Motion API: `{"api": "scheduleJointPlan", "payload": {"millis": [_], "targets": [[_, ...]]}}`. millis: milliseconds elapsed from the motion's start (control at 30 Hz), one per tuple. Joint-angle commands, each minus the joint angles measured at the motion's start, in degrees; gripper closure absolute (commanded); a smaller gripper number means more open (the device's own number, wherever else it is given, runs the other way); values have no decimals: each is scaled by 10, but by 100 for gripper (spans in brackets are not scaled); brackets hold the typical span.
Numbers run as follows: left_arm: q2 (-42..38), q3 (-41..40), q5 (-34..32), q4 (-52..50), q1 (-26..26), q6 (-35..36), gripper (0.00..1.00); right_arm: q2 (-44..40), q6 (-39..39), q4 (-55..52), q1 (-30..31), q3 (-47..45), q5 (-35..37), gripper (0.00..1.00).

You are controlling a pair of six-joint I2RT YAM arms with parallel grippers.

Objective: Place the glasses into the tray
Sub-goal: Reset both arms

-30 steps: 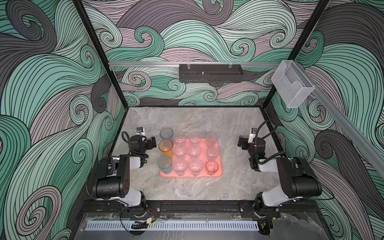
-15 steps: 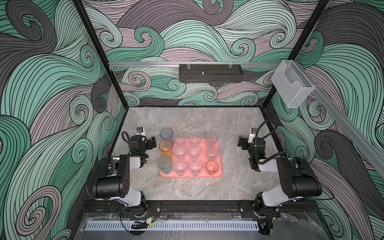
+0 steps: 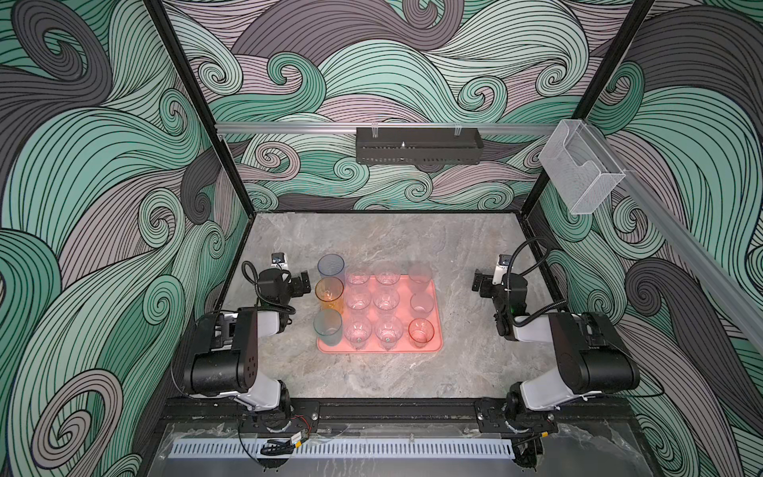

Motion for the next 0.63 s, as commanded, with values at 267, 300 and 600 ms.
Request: {"api": "scheduleJointPlan", "payload": {"millis": [267,300,600], "targets": [[4,12,6,-6,-4,5,1,-3,-5,12,4,-2,6,0],[4,11,6,-6,-4,6,1,-3,-5,12,4,-2,5,0],[4,12,7,-6,-3,6,1,-3,-12,9,11,-1,9,0]]}}
